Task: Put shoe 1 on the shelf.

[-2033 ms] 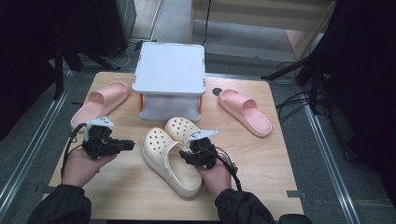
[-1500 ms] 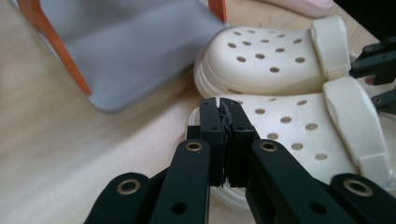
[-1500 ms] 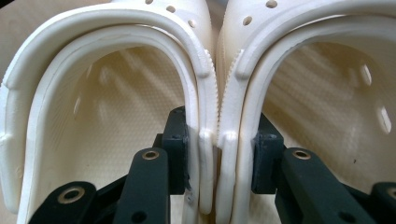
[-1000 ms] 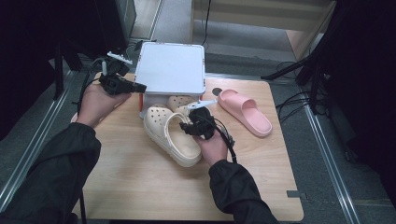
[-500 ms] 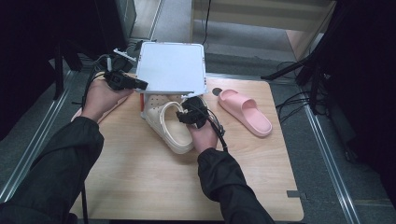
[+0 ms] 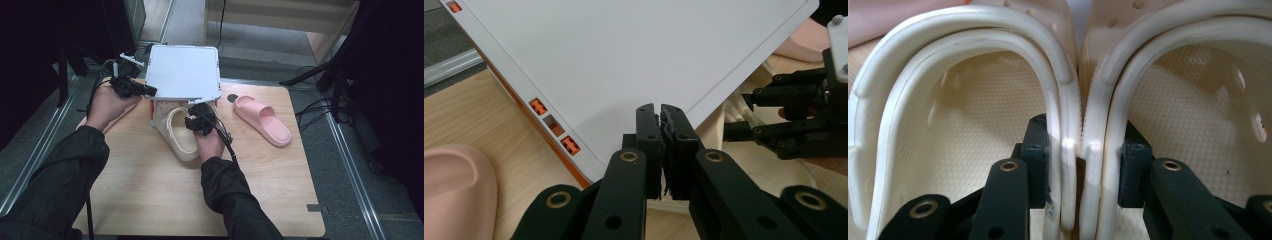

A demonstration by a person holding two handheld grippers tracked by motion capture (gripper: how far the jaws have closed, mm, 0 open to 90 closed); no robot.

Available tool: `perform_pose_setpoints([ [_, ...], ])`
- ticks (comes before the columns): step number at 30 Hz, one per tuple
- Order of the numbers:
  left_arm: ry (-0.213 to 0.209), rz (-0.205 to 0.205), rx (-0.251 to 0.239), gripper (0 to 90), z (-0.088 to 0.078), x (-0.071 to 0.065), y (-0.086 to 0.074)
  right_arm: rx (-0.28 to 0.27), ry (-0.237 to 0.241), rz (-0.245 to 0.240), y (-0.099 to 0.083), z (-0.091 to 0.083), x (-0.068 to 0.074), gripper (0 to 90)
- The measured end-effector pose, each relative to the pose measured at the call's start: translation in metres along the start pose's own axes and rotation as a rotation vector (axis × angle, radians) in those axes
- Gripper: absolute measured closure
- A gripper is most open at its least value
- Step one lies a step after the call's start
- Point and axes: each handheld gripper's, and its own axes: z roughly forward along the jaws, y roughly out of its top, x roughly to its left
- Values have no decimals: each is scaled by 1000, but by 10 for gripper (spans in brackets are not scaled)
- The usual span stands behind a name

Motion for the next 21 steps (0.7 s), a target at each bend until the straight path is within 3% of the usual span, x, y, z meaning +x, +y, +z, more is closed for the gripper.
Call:
perform_pose_setpoints([
  [10, 6, -13, 8, 868, 0, -1, 1, -14, -47, 28, 4, 12, 5, 657],
  [15, 9, -9, 19, 868, 0, -1, 2, -30, -35, 53, 1, 15, 6, 651],
  [21, 12, -8, 18, 869, 1, -3, 3, -46, -32, 38, -3, 12, 6, 629],
])
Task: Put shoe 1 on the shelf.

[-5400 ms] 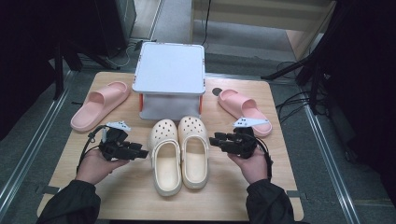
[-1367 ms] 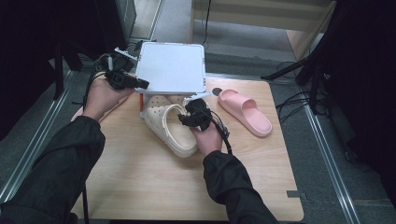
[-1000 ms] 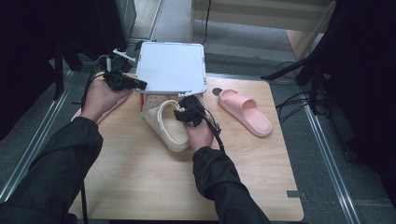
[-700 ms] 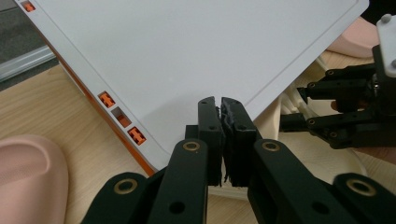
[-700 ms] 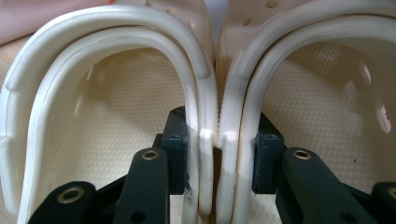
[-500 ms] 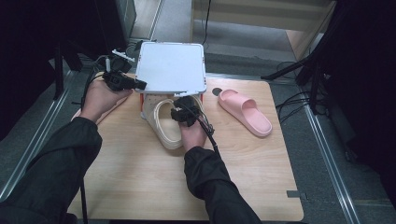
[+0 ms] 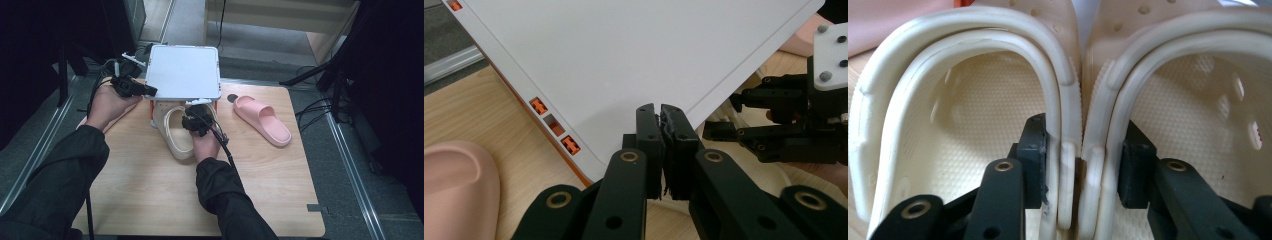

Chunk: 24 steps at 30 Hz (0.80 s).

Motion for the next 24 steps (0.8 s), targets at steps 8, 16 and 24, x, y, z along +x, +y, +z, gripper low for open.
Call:
perform_pose_setpoints([
  [8, 3, -2, 7, 873, 0, -1, 1, -11, 52, 27, 0, -9, -5, 575],
  [16, 8, -5, 13, 879, 0, 0, 2, -22, 102, 16, -5, -28, -12, 552],
  [24, 14, -3, 14, 879, 0, -2, 2, -20, 147, -65, -23, -56, -10, 664],
])
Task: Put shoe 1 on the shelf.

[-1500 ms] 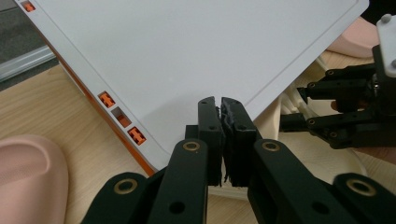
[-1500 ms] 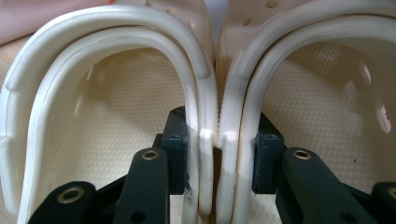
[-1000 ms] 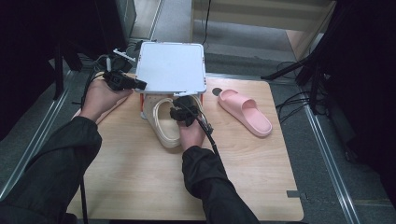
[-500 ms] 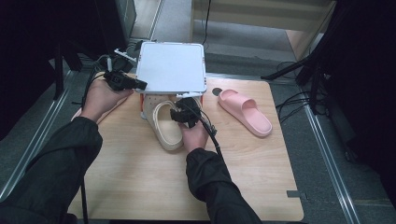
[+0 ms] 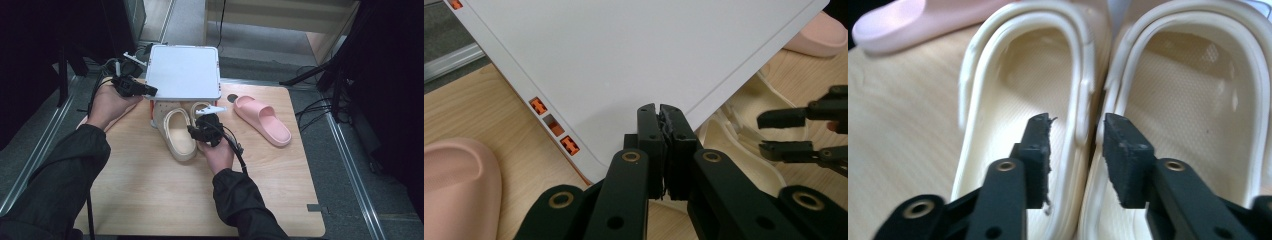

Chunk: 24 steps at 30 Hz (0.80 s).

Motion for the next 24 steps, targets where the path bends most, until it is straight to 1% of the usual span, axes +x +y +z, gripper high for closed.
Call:
perform_pose_setpoints([
  [1, 1, 0, 1, 878, 0, 0, 0, 4, 6, -8, -2, -3, 1, 703],
  [3, -1, 0, 3, 879, 0, 1, 0, 5, 49, -3, -8, -10, 3, 786],
  [5, -2, 1, 3, 879, 0, 1, 0, 1, 77, 3, -13, -14, 4, 836],
  [6, -3, -4, 1, 879, 0, 1, 0, 10, 106, 3, -18, -19, 7, 890],
  [7, -3, -4, 1, 879, 0, 1, 0, 10, 106, 3, -18, -19, 7, 890],
  [8, -1, -3, 2, 879, 0, 1, 0, 10, 113, -14, -21, -20, 9, 900],
  [9, 0, -2, 2, 880, 0, 1, 0, 14, 116, -20, -24, -22, 12, 900],
  [10, 0, -4, 4, 880, 0, 1, 0, 15, 130, -30, -29, -25, 14, 900],
  [12, 0, -8, 5, 880, 0, 0, 0, 17, 133, -33, -31, -26, 15, 900],
  [13, -1, -11, 5, 881, 0, 0, 0, 23, 136, -52, -38, -29, 17, 900],
  [14, 0, -13, 6, 881, 0, 0, 0, 23, 136, -52, -38, -29, 17, 900],
  [16, -1, -9, 8, 880, 0, 1, 1, 22, 155, -54, -47, -32, 19, 900],
  [18, -3, -16, 7, 880, 0, 1, 1, 23, 163, -55, -51, -33, 20, 900],
  [21, 3, -11, 12, 880, 0, 0, 2, 42, 171, -69, -60, -33, 21, 900],
  [23, 2, -3, 18, 891, 0, -1, 2, 53, 173, -72, -65, -31, 20, 900],
  [24, -3, -5, 15, 893, 0, -1, 2, 57, 176, -73, -68, -30, 20, 900],
])
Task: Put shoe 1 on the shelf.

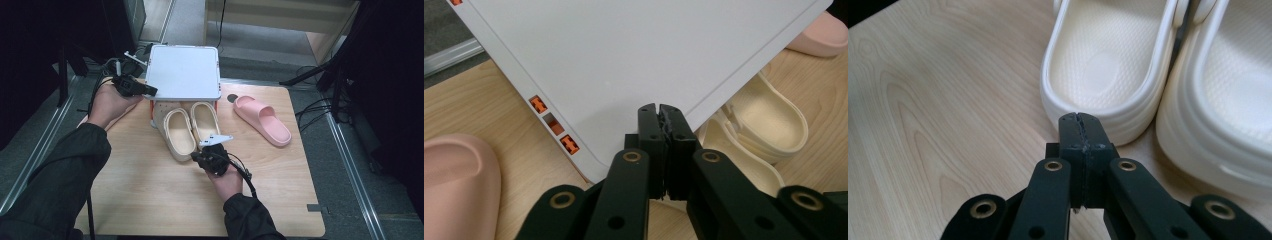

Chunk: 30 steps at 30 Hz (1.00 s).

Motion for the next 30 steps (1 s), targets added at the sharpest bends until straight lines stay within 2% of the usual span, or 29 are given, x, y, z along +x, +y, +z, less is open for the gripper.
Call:
perform_pose_setpoints([
  [4, -2, 2, 12, 895, 0, -2, 1, 37, 14, -33, -6, 8, 3, 900],
  [7, -2, -1, 13, 896, 0, -2, 1, 57, -4, -60, -7, 18, 4, 900],
  [13, -6, 0, 4, 896, 0, -2, -1, 57, -15, -57, -1, 31, 6, 900],
  [17, -7, 0, 1, 896, 0, -2, -1, 40, -18, -68, 13, 38, 17, 900],
  [21, -7, -2, 0, 896, 0, -2, -1, 25, -28, -84, 25, 45, 19, 900],
  [22, -10, -3, 0, 896, 0, -1, -1, 29, -48, -86, 33, 49, 19, 900],
  [24, -15, -12, 0, 896, 0, -1, -1, 26, -52, -79, 36, 53, 18, 900],
  [26, -13, -8, 0, 896, 0, -1, -1, 18, -75, -72, 41, 61, 14, 900],
  [27, -13, -8, 0, 896, 0, -1, -1, 18, -75, -69, 43, 67, 11, 900],
  [28, -10, -6, -1, 896, 0, -1, -1, 2, -63, -46, 48, 71, 8, 900],
  [30, -6, -1, -4, 896, 0, -1, -2, 5, -64, -37, 52, 74, 7, 900],
])
